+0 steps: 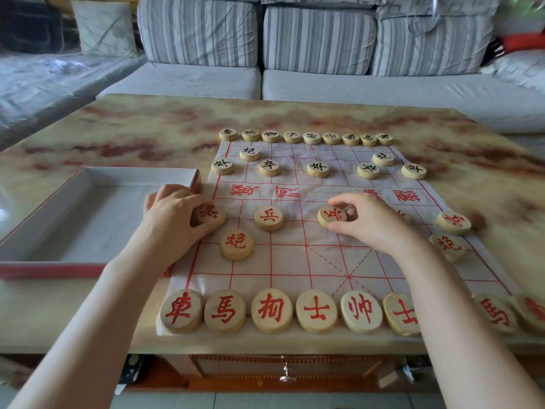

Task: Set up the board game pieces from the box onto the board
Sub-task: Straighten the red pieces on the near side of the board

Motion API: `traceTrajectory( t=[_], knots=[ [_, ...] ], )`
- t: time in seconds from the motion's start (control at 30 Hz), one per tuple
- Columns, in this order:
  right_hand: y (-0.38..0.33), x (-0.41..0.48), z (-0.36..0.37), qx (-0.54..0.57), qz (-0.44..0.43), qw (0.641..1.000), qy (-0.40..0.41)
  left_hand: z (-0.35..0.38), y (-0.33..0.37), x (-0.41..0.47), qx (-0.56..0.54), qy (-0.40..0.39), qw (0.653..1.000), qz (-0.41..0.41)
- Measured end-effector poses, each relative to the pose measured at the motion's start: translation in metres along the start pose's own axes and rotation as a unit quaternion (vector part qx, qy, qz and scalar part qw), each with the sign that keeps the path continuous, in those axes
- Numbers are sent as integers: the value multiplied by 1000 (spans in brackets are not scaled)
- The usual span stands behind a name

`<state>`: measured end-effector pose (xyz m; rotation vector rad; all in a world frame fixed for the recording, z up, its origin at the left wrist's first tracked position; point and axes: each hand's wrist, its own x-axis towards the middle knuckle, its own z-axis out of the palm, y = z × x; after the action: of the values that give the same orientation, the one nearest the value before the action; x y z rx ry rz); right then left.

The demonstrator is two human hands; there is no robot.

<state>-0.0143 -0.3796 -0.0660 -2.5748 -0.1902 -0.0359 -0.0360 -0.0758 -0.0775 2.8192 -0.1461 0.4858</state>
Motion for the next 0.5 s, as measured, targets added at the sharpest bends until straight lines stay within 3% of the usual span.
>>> traceTrajectory(
  t=[0.17,0.4,0.5],
  knots=[
    [0,1,4,-11,5,1000,21,6,6,1,20,2,1000,-20],
    [0,-1,0,7,-22,999,-38,0,4,1,-32,-36,998,26],
    [-1,-1,2,5,-25,999,-28,1,2,2,-45,-52,997,28]
  ],
)
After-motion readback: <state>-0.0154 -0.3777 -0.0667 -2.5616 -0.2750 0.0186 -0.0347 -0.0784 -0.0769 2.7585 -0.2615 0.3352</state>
